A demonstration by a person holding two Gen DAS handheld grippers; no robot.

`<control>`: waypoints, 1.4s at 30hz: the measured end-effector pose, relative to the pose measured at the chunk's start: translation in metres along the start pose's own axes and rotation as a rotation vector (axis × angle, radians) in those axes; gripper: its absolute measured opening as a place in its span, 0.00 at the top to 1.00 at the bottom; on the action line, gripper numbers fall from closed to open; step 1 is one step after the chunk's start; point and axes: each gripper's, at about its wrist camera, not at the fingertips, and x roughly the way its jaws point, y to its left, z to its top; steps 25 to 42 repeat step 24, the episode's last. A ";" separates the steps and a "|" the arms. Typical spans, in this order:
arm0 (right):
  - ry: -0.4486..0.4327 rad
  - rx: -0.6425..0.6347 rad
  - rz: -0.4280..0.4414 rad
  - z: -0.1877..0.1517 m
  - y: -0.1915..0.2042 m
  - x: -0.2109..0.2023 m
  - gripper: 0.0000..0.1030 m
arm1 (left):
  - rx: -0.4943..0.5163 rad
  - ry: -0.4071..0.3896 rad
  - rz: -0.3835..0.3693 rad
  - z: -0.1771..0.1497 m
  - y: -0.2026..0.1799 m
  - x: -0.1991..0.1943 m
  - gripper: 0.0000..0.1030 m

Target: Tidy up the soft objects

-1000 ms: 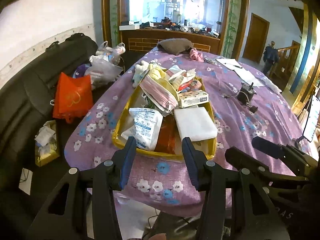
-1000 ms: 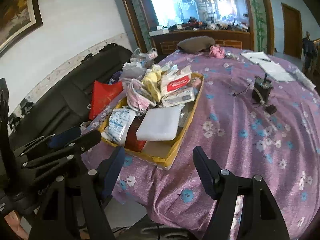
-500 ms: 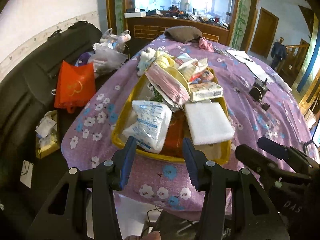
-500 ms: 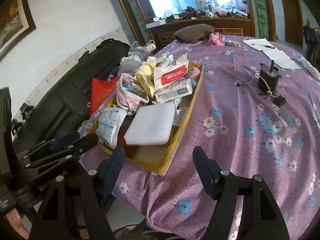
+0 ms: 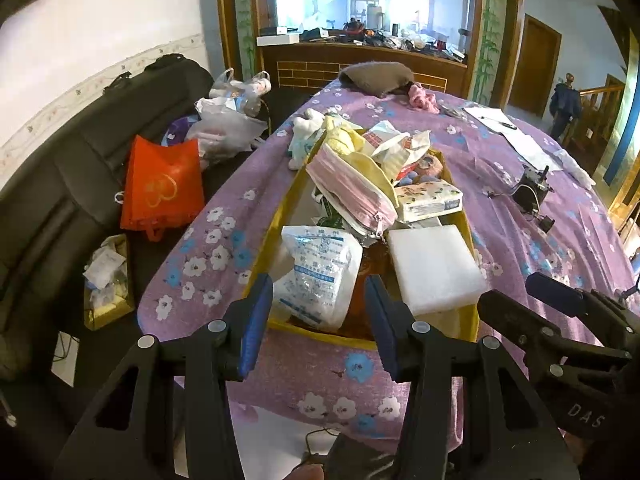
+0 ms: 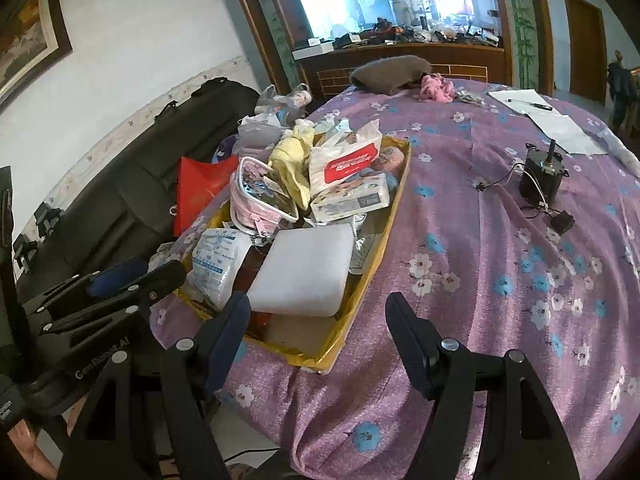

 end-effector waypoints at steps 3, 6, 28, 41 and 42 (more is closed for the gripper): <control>0.002 0.001 0.008 0.000 0.001 -0.001 0.32 | 0.003 0.006 0.006 -0.002 0.000 0.000 0.54; 0.000 0.000 0.001 0.000 0.001 -0.001 0.32 | 0.005 0.010 0.009 -0.002 0.000 0.001 0.54; 0.001 0.011 -0.001 0.005 0.005 0.004 0.32 | -0.028 -0.028 0.005 0.008 0.015 -0.004 0.54; 0.001 0.011 -0.001 0.005 0.005 0.004 0.32 | -0.028 -0.028 0.005 0.008 0.015 -0.004 0.54; 0.001 0.011 -0.001 0.005 0.005 0.004 0.32 | -0.028 -0.028 0.005 0.008 0.015 -0.004 0.54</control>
